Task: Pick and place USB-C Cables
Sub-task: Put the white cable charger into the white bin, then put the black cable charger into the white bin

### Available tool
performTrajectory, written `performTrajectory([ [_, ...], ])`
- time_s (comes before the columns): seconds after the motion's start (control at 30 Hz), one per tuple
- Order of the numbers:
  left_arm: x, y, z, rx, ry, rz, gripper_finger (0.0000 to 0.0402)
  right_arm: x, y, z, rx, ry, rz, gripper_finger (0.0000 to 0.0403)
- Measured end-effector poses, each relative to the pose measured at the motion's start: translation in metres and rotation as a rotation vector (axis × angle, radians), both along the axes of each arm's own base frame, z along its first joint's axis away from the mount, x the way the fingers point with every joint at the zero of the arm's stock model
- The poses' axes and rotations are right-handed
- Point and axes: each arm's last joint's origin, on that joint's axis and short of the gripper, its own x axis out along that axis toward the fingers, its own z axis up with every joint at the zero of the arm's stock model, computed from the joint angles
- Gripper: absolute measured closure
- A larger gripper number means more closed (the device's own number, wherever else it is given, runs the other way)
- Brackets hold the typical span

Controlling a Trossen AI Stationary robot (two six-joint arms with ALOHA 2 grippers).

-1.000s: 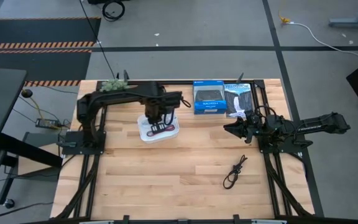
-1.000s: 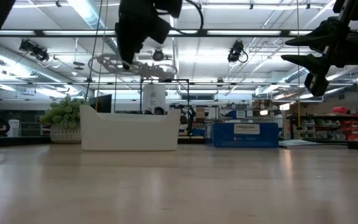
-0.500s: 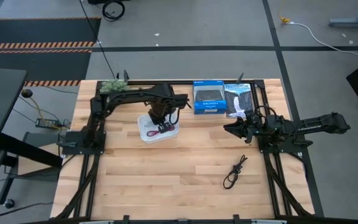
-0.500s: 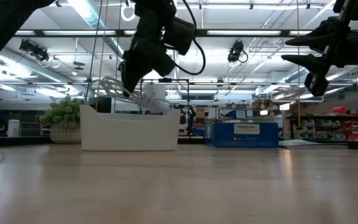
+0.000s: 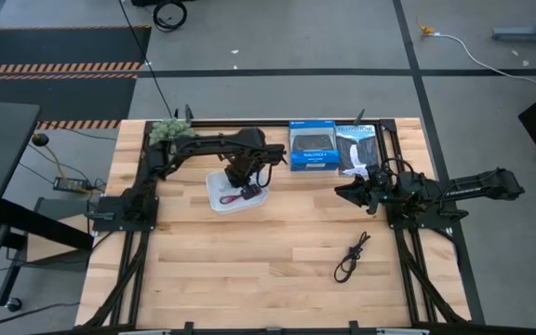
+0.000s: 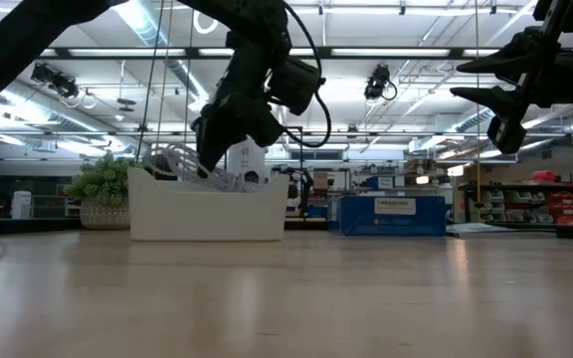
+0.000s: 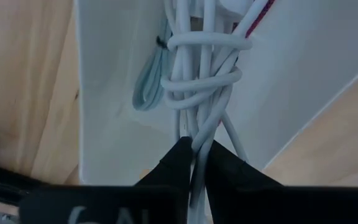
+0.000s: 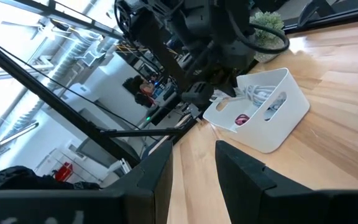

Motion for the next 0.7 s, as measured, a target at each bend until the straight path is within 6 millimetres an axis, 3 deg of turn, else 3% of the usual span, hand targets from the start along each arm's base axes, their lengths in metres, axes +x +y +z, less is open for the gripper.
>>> performTrajectory([
  [0.17,0.0050,0.0008,-0.0090,0.007,-0.009,0.014,0.0347,0.0000,-0.0001,0.0000,0.000,-0.001,-0.003,0.0275],
  [0.7,0.0053,-0.0024,-0.0087,-0.002,-0.006,0.011,0.0236,0.0000,-0.0001,0.0009,0.001,-0.010,-0.003,0.0275],
])
